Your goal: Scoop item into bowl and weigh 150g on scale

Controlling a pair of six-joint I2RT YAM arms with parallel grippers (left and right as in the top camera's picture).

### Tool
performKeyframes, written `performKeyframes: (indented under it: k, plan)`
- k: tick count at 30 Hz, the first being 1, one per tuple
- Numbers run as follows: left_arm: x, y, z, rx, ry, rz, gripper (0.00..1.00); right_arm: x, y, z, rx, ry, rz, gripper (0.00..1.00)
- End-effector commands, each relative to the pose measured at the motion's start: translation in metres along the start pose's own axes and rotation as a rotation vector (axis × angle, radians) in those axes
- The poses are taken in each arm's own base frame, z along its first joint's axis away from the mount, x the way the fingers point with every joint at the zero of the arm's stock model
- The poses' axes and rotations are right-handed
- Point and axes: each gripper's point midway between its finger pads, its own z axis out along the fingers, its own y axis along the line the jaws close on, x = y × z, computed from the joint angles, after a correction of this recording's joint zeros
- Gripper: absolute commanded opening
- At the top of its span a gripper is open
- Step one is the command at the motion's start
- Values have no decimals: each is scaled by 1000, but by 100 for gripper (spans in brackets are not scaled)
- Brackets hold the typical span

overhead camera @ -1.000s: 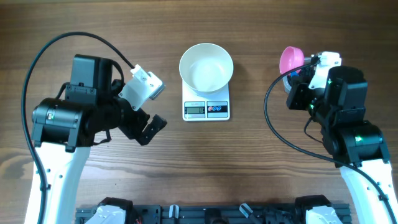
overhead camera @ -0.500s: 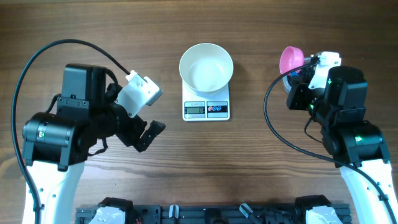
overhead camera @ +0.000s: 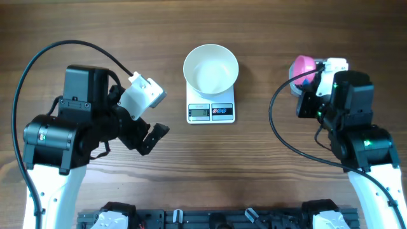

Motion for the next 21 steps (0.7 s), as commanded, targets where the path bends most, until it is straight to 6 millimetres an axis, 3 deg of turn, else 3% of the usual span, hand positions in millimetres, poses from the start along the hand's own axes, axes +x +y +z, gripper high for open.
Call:
performKeyframes:
  k: [1, 11, 21]
  plan:
    - [-5, -1, -6, 0, -24, 13, 100, -25, -16, -23, 99, -62, -57, 4]
    - [-5, -1, -6, 0, -24, 13, 100, -43, -35, -54, 237, 94, -14, 4]
    - [-5, 0, -6, 0, -24, 13, 100, -41, -36, -22, 270, 272, -56, 4]
